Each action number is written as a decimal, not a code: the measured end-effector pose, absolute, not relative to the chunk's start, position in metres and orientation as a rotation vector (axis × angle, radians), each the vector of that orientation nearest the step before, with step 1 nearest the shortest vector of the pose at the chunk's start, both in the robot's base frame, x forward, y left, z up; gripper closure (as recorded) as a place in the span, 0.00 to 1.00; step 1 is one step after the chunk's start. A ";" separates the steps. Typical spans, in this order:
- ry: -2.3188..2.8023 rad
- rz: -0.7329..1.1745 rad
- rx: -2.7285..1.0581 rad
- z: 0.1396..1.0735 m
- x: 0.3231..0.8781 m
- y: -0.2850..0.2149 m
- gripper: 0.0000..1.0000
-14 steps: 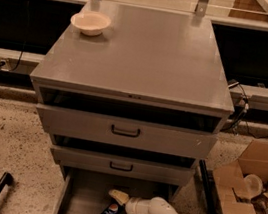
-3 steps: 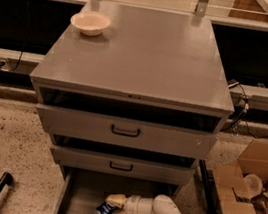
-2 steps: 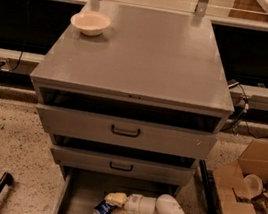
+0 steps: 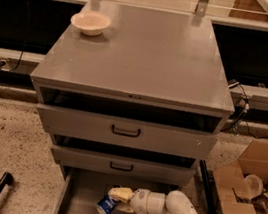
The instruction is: Pick pepsi can from bottom drawer and place on counter
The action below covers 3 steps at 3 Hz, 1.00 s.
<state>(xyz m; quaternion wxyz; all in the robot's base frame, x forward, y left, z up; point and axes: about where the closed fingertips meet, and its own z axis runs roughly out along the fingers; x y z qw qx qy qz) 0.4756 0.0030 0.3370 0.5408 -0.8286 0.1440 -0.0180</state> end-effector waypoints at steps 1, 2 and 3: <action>0.342 -0.043 -1.969 0.337 0.476 0.003 1.00; 0.236 -0.048 -1.976 0.363 0.462 0.009 1.00; 0.139 -0.068 -1.982 0.423 0.436 0.003 1.00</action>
Offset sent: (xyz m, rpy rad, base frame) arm -0.0311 0.0098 0.0634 -0.0068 -0.1329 0.1743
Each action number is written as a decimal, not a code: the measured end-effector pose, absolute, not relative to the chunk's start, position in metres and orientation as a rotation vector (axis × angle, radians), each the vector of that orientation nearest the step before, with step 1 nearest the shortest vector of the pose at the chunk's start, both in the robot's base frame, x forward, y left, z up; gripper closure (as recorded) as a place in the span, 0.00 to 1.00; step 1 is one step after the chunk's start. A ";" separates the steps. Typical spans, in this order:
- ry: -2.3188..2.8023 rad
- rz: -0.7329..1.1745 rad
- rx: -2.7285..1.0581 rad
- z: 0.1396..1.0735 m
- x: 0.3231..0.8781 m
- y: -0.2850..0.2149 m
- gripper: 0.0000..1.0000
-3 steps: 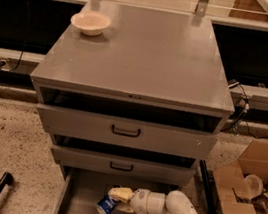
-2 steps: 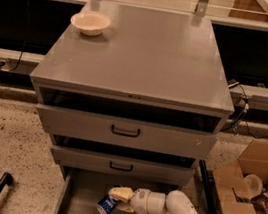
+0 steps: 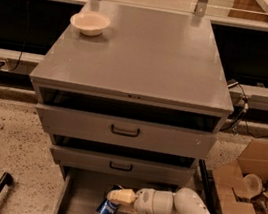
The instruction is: Pick pepsi can from bottom drawer and place on counter
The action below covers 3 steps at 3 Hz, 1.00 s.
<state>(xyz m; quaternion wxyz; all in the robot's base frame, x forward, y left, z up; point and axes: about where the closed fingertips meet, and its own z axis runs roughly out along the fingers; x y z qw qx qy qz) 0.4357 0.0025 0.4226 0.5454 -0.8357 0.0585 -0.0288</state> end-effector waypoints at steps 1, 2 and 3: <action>0.003 -0.096 -1.965 0.514 0.396 -0.012 1.00; -0.079 -0.143 -1.978 0.603 0.371 -0.028 1.00; -0.087 -0.191 -2.027 0.682 0.373 -0.040 1.00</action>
Offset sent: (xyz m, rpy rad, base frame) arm -0.0914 -0.0551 0.2977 -0.0488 -0.2460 0.1522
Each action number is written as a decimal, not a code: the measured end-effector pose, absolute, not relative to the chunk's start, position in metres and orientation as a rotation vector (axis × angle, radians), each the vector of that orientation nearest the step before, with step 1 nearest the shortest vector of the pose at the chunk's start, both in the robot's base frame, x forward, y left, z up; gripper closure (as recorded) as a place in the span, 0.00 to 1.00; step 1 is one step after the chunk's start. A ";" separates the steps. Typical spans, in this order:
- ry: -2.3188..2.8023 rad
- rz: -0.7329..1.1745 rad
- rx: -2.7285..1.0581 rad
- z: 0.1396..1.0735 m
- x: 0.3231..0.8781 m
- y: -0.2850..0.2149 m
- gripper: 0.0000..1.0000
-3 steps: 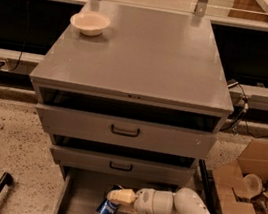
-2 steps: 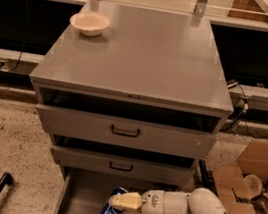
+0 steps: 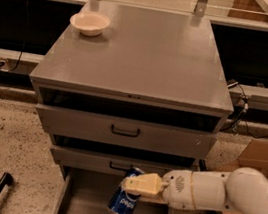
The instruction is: Pick pepsi can from bottom drawer and place on counter
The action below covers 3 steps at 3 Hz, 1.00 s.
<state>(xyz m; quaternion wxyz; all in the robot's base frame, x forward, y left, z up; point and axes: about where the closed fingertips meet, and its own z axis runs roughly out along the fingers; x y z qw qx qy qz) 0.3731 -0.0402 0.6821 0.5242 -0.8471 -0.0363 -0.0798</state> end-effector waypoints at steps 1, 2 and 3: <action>-0.009 -0.248 -2.123 0.767 0.406 -0.047 1.00; -0.010 -0.251 -2.127 0.768 0.416 -0.052 1.00; -0.042 -0.257 -2.154 0.791 0.440 -0.061 1.00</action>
Offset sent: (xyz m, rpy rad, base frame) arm 0.0247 -0.0057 0.0654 -0.0688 0.0031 -0.0606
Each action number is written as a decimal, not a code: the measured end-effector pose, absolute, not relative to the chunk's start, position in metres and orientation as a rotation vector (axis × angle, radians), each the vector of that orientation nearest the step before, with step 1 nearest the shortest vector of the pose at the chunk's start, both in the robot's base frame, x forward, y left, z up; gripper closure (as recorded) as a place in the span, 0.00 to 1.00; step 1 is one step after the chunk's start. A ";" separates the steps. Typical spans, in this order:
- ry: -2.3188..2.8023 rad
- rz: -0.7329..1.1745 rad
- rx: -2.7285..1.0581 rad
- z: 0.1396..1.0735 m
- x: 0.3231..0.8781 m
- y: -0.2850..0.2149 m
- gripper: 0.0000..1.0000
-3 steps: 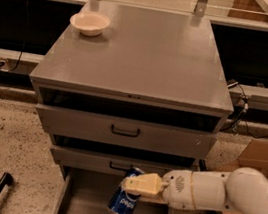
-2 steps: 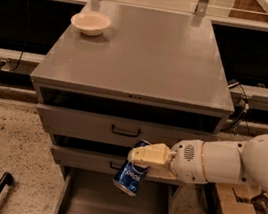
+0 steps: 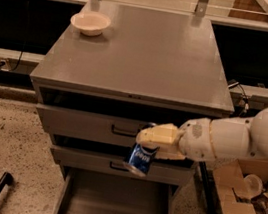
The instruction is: Pick pepsi can from bottom drawer and place on counter
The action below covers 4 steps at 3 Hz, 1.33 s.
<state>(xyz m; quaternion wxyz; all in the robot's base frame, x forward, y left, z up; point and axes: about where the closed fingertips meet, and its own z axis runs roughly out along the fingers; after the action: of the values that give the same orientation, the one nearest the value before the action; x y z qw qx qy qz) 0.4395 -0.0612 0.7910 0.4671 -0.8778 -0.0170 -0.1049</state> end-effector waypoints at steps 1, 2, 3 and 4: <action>-0.129 -0.266 -2.165 0.843 0.466 -0.063 1.00; -0.200 -0.266 -2.200 0.890 0.492 -0.062 1.00; -0.166 -0.203 -2.286 0.899 0.530 -0.071 1.00; -0.066 -0.137 -2.384 0.893 0.579 -0.086 1.00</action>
Offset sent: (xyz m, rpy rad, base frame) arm 0.1121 -0.0268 0.1987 -0.0685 -0.1526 0.0812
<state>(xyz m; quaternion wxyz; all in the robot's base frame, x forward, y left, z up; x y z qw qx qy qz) 0.5787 -0.0856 0.8928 0.3674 -0.9282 -0.0259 -0.0533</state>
